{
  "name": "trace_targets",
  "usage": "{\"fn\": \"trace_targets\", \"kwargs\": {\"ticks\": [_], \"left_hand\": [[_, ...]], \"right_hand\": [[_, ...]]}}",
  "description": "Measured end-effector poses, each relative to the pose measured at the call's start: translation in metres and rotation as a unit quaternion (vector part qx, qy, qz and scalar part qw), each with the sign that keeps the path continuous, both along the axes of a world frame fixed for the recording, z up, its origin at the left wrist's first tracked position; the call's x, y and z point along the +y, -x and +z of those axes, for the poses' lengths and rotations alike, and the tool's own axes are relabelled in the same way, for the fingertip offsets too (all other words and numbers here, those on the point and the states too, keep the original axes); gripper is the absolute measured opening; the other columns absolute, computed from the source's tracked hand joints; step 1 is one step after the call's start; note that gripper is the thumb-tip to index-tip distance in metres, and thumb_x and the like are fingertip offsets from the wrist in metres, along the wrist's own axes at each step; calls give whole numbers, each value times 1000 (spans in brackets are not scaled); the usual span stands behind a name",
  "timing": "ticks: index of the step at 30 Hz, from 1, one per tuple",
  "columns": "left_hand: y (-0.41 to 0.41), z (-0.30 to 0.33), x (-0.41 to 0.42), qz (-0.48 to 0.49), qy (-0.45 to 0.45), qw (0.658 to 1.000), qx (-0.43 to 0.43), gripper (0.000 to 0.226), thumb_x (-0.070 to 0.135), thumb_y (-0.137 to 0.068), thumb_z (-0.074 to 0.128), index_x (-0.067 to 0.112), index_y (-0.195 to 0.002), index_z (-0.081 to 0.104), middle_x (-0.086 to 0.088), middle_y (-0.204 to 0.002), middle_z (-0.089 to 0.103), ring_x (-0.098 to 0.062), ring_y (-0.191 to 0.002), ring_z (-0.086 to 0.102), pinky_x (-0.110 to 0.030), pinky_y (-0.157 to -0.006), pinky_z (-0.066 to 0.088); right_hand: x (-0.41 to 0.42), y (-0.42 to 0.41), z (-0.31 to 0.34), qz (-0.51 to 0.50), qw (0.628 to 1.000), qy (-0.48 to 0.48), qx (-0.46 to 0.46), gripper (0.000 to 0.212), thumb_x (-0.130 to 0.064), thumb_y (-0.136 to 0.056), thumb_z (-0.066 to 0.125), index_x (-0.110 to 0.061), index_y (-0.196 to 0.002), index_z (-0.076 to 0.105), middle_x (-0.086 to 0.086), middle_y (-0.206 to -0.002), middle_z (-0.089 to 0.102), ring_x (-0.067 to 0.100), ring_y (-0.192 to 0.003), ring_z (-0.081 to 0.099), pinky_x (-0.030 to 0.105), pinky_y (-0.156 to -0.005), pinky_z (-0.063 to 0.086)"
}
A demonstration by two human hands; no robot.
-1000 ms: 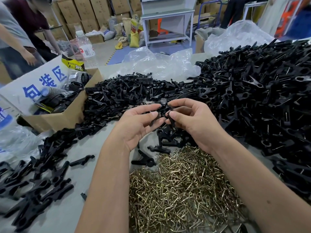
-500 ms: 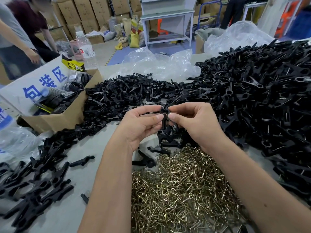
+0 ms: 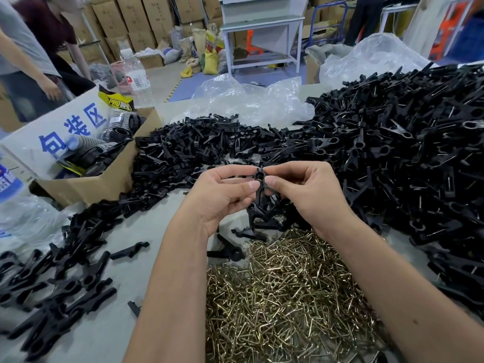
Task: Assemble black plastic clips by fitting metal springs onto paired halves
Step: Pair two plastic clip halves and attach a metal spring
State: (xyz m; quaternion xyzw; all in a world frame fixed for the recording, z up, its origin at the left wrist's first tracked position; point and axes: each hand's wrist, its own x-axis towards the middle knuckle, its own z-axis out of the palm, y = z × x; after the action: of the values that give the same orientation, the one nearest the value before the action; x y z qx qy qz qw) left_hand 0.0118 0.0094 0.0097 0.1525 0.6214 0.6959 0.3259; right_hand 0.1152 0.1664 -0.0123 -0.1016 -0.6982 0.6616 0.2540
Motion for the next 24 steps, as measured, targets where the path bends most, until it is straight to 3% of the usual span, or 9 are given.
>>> {"fn": "trace_targets", "kwargs": {"ticks": [5, 11, 16, 24], "left_hand": [[-1, 1, -4, -76, -16, 997, 10, 49, 10, -67, 85, 20, -115, 80, -5, -84, 71, -17, -75, 73, -23, -70, 58], [5, -4, -7, -44, 3, 999, 29, 52, 3, -54, 88, 15, -104, 80, 0, -77, 67, -20, -78, 73, -27, -75, 61], [7, -4, -10, -13, -8, 999, 36, 46, 2, -56, 86, 7, -101, 74, -13, -89, 75, -25, -76, 76, -25, -67, 60], [10, -4, -13, -7, -12, 999, 38, 47, 3, -54, 87, 9, -99, 74, -11, -89, 77, -22, -77, 76, -24, -71, 58]], "right_hand": [[0, -2, 2, 13, 1000, -16, -16, 3, -15, -86, 84, -17, -87, 82, 5, -77, 79, 13, -69, 74, 15, -60, 53], [4, -3, 6, 37, 999, 29, 1, 3, -16, -86, 83, -13, -88, 81, 13, -84, 79, 24, -74, 75, 25, -65, 58], [6, -4, 7, 59, 996, -66, -19, 9, -19, -82, 88, -24, -89, 83, 5, -83, 80, 24, -80, 77, 31, -78, 63], [5, -3, 7, 25, 999, -27, 14, 11, -10, -84, 86, -20, -88, 83, 6, -81, 80, 23, -79, 79, 26, -74, 61]]}}
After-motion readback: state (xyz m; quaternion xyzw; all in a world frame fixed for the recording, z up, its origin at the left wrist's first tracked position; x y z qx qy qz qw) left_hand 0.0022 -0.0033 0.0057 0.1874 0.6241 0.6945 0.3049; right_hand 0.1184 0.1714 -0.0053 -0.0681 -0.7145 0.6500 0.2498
